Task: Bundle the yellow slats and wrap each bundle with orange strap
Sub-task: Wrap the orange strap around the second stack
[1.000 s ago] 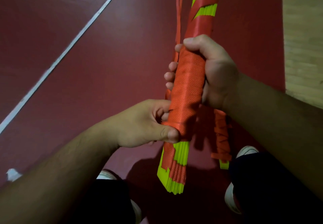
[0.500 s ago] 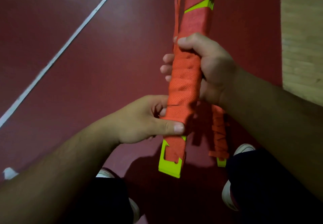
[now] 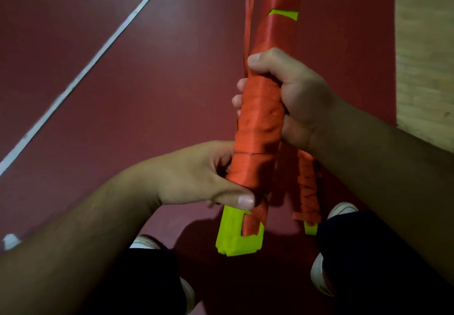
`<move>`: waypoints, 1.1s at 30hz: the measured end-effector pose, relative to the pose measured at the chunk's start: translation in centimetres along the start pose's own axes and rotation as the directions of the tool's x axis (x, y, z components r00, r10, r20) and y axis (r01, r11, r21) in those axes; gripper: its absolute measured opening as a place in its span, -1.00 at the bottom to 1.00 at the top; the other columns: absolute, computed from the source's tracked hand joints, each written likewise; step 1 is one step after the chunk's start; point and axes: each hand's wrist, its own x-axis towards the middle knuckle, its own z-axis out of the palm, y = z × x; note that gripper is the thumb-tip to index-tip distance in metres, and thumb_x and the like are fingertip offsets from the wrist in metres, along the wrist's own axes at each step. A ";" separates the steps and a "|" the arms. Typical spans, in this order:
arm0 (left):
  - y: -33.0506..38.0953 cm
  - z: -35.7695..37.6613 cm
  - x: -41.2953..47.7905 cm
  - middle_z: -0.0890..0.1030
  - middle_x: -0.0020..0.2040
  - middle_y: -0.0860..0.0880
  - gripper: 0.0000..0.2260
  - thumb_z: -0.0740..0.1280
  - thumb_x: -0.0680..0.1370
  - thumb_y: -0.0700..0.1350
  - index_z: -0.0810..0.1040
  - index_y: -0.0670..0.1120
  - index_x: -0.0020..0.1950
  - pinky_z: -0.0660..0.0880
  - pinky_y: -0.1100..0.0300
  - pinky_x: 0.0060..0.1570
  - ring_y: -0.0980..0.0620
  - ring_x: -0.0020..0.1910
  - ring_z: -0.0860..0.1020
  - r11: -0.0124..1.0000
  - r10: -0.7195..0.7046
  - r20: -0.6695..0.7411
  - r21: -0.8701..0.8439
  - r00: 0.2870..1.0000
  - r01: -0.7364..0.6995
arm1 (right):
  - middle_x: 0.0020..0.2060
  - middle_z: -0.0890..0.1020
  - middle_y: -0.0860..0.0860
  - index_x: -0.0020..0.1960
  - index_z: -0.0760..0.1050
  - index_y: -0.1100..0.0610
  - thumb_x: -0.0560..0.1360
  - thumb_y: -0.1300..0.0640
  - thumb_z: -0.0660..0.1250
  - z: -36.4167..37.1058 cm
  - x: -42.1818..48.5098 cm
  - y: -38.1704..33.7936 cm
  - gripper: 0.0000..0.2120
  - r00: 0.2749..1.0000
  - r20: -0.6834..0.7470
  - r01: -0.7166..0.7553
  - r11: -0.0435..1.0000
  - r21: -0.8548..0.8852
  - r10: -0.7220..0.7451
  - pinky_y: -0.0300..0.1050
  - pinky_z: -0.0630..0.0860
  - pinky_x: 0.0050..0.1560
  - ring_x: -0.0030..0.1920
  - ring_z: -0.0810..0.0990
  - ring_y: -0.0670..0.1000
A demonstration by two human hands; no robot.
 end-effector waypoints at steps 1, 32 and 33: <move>0.0 -0.1 -0.1 0.44 -0.36 -0.27 -0.63 0.46 0.40 -0.21 0.39 -0.44 -0.03 0.41 0.35 -0.41 0.11 -0.47 0.43 1.000 0.004 0.018 -0.020 1.000 -0.003 | -0.34 0.57 0.08 -0.14 0.46 0.14 0.54 0.11 0.30 0.0 -0.2 -0.1 -0.88 1.000 0.027 -0.006 1.000 0.010 0.006 -0.06 0.53 -0.28 -0.36 0.60 0.06; -0.3 -0.3 -0.2 0.37 -0.08 -0.64 -0.20 0.57 0.35 0.02 0.27 -0.51 0.24 0.41 0.42 -0.46 0.18 -0.45 0.43 0.985 0.041 0.115 -0.174 0.993 -0.021 | -0.33 0.49 0.05 -0.12 0.44 0.11 0.54 0.12 0.27 0.2 -0.6 -0.5 -0.91 0.993 0.114 -0.031 0.994 0.108 0.019 -0.08 0.54 -0.27 -0.40 0.51 0.01; -0.4 -0.3 -0.2 0.37 -0.11 -0.63 -0.22 0.58 0.34 0.01 0.28 -0.51 0.21 0.40 0.41 -0.46 0.10 -0.46 0.39 0.989 0.036 0.087 -0.147 0.996 -0.023 | -0.32 0.51 0.06 -0.10 0.44 0.12 0.55 0.12 0.26 0.1 -0.6 -0.4 -0.92 0.993 0.118 -0.030 0.993 0.117 0.016 -0.07 0.55 -0.26 -0.38 0.53 0.02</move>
